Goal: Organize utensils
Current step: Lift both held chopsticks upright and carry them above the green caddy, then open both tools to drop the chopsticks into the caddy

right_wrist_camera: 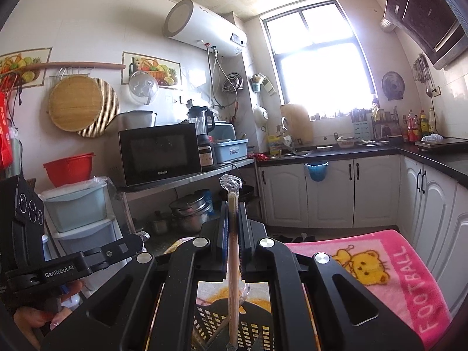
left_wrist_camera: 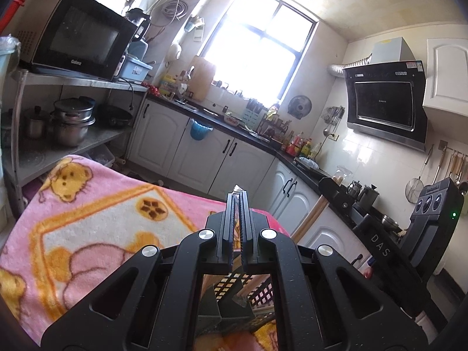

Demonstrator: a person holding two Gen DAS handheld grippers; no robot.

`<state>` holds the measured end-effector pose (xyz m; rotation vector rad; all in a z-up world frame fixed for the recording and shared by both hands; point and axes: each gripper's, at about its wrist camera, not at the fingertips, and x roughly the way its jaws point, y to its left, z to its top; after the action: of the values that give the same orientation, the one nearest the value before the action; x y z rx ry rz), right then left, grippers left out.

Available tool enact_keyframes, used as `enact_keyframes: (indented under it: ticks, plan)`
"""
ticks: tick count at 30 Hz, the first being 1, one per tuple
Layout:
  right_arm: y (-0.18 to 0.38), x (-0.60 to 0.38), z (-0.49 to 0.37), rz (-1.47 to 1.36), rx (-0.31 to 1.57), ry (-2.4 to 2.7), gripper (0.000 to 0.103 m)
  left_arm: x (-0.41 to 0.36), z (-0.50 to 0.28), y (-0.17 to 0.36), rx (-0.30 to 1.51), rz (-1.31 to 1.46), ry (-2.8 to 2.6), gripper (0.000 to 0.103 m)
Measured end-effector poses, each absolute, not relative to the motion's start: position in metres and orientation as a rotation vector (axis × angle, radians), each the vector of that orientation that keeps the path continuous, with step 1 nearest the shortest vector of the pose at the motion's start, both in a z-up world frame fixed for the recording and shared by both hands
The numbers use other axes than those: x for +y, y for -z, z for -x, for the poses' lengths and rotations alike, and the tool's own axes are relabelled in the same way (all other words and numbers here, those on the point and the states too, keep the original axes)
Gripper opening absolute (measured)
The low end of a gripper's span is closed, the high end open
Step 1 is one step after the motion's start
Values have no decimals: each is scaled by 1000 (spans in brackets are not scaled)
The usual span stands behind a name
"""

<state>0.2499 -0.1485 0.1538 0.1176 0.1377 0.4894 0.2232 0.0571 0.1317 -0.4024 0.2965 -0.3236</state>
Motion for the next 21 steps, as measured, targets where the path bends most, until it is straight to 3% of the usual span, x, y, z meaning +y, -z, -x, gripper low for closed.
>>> enact_keyframes:
  ticks: [17,21]
  plan:
    - [-120,-136,-257,-83,200,-450,6,55,-230,-107,353,407,328,1]
    - [-113,-139,-259,-95,232,-438,11,56,-230,-104,364,411,325,1]
